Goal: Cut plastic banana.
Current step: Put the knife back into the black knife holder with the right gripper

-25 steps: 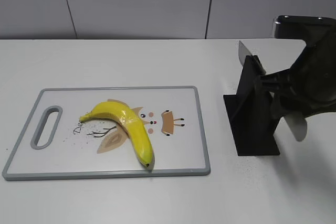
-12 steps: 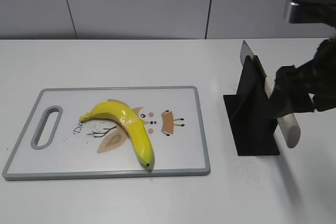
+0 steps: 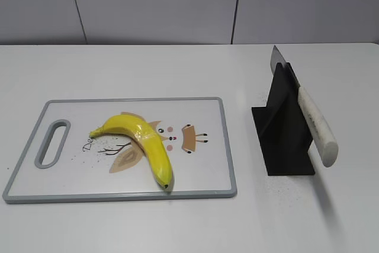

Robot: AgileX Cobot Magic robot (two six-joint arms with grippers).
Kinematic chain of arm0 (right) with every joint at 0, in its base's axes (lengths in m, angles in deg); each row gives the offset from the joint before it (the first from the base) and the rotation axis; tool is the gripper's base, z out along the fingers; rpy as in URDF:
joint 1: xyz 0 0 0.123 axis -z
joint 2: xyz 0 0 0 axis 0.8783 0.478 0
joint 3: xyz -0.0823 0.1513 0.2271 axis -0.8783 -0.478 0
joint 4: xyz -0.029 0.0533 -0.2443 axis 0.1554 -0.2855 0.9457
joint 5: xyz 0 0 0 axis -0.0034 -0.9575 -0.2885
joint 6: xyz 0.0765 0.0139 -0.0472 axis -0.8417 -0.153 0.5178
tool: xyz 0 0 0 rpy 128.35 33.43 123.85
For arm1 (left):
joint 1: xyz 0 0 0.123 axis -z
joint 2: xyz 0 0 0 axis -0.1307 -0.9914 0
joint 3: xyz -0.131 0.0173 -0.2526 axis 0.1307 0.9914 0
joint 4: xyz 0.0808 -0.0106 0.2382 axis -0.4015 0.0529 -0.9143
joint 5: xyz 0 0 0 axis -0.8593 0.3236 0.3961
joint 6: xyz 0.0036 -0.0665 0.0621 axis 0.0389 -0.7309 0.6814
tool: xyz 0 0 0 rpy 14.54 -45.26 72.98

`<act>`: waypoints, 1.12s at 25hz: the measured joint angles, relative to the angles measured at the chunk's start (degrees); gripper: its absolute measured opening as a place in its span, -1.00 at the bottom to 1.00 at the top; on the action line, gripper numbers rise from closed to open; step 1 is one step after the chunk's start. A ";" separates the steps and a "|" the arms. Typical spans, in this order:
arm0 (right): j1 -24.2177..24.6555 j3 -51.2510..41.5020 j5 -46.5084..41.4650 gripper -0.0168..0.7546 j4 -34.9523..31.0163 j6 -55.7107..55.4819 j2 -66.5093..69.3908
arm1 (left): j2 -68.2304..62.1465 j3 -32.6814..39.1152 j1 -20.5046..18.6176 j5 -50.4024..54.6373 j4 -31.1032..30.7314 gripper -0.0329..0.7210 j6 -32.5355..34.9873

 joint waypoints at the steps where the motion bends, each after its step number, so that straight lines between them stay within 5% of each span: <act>1: 0.00 -0.41 -0.18 0.59 -0.01 0.12 -3.57 | 0.00 0.00 0.00 0.00 0.00 0.46 0.00; 20: 0.57 -2.15 -7.23 0.53 0.42 0.54 -36.02 | 0.00 0.00 -0.02 0.00 0.00 0.46 0.00; 28: 14.95 -2.21 -7.24 0.53 0.03 0.54 -36.22 | 0.00 0.00 -0.02 -0.06 0.07 0.46 0.00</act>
